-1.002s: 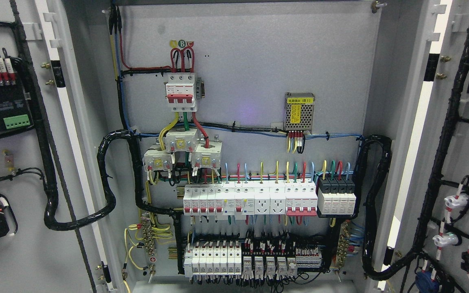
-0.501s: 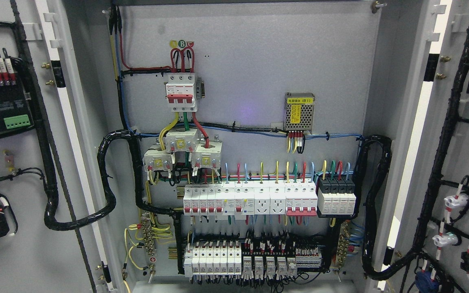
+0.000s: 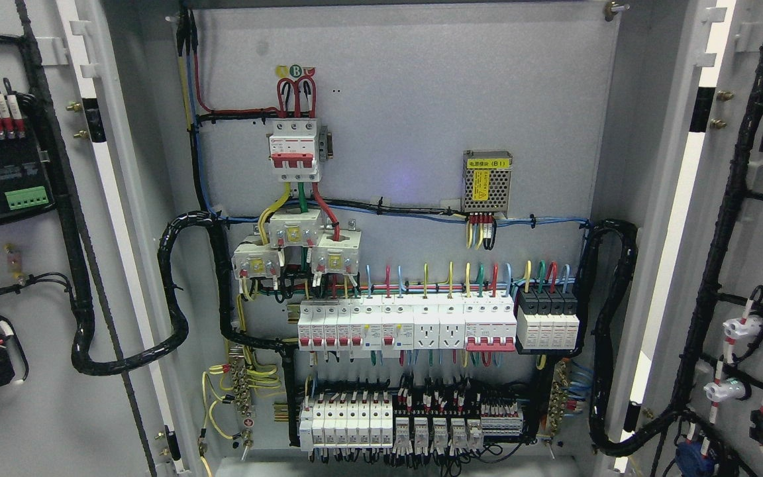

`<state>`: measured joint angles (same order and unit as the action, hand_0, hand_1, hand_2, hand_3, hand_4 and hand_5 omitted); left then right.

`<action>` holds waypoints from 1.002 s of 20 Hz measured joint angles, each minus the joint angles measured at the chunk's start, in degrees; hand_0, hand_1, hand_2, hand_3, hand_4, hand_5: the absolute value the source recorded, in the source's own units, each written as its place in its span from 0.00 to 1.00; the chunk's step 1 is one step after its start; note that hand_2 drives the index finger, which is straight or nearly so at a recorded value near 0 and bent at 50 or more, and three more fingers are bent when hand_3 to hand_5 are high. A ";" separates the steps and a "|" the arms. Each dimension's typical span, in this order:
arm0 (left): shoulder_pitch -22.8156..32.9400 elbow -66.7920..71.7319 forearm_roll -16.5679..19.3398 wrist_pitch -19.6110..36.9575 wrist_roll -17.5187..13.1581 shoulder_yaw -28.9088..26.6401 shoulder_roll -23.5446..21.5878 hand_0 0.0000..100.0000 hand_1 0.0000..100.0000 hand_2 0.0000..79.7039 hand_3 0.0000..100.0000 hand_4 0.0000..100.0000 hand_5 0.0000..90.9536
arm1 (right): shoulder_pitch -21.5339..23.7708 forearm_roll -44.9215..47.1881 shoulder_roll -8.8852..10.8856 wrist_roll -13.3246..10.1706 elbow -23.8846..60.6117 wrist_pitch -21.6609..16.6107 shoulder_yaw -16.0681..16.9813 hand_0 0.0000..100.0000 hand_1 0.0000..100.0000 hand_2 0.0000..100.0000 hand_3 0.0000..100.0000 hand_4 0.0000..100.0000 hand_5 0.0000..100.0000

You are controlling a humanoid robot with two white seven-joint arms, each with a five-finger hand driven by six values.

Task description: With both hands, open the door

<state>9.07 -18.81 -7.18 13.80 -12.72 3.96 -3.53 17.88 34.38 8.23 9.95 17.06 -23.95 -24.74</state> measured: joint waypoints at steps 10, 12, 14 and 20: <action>-4.77 12.73 5.27 -14.09 1.44 -1.77 2.11 0.00 0.00 0.00 0.00 0.03 0.00 | -8.21 -3.40 -6.65 -10.90 -10.15 12.26 2.32 0.00 0.00 0.00 0.00 0.00 0.00; -5.07 14.11 5.84 -15.50 1.78 -2.12 2.34 0.00 0.00 0.00 0.00 0.03 0.00 | -9.02 -4.69 -7.58 -11.66 -11.32 13.45 2.61 0.00 0.00 0.00 0.00 0.00 0.00; -5.33 15.18 6.25 -15.92 2.17 -2.42 2.54 0.00 0.00 0.00 0.00 0.03 0.00 | -9.55 -5.78 -8.33 -11.93 -12.27 14.25 2.84 0.00 0.00 0.00 0.00 0.00 0.00; -5.72 16.79 6.89 -16.56 3.72 -3.07 2.97 0.00 0.00 0.00 0.00 0.03 0.00 | -10.22 -7.77 -9.99 -12.47 -14.24 14.74 3.19 0.00 0.00 0.00 0.00 0.00 0.00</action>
<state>3.35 -2.02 -0.29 -2.76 -9.00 0.88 -0.56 7.66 26.61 -1.76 -2.51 2.82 -9.21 -21.56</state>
